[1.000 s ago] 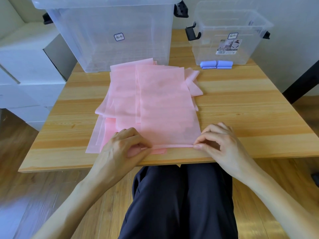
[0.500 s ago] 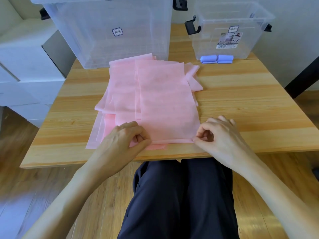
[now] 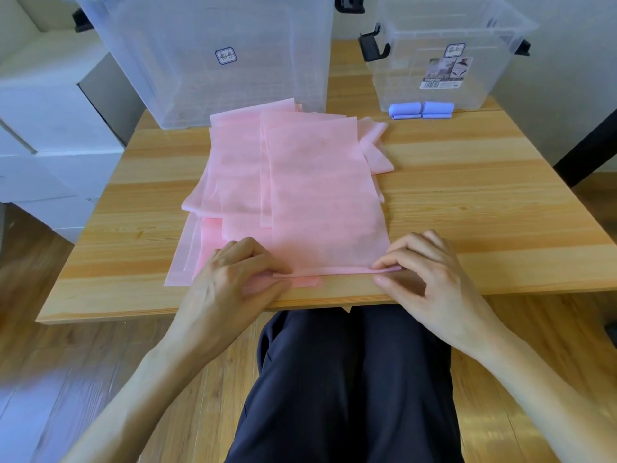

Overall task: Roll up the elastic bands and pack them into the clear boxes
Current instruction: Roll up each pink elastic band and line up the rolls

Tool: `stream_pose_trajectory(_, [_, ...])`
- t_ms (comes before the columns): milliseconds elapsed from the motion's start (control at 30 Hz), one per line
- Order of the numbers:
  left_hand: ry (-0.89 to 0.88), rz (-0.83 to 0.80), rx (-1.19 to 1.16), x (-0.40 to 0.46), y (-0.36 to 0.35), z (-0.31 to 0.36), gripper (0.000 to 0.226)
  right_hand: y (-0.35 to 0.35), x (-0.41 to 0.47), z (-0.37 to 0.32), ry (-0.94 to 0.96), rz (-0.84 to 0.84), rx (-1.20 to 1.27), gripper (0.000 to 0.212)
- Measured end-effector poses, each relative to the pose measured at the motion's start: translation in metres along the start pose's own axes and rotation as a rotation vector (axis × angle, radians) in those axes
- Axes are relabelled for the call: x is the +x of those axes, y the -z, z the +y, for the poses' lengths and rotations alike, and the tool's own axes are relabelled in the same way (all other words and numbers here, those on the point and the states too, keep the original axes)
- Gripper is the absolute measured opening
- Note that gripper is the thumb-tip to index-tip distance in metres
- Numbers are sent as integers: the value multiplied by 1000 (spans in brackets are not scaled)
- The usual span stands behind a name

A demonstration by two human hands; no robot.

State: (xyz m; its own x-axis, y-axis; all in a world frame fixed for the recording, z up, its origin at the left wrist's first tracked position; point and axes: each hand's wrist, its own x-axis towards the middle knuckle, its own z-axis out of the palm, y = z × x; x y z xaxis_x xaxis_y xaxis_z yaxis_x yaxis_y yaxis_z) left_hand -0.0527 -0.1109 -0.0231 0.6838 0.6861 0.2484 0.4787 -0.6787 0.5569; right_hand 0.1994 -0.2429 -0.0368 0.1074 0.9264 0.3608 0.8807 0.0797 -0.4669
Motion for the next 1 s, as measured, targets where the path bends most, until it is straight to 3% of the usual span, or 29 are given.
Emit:
stream_pose_trajectory(167, [45, -18, -77, 5, 3, 3, 4, -1, 5, -1, -52, 40, 30, 25])
stream_pose_trajectory(667, [99, -86, -108, 9, 10, 6, 11, 2, 9, 1, -91, -34, 12, 25])
stream_pose_trajectory(833, [106, -183, -98, 4, 17, 12, 8, 12, 3, -7, -130, -153, 27, 13])
stream_pose_trajectory(1000, [124, -158, -96, 4, 16, 13, 7, 12, 5, -10, -190, -121, 47, 10])
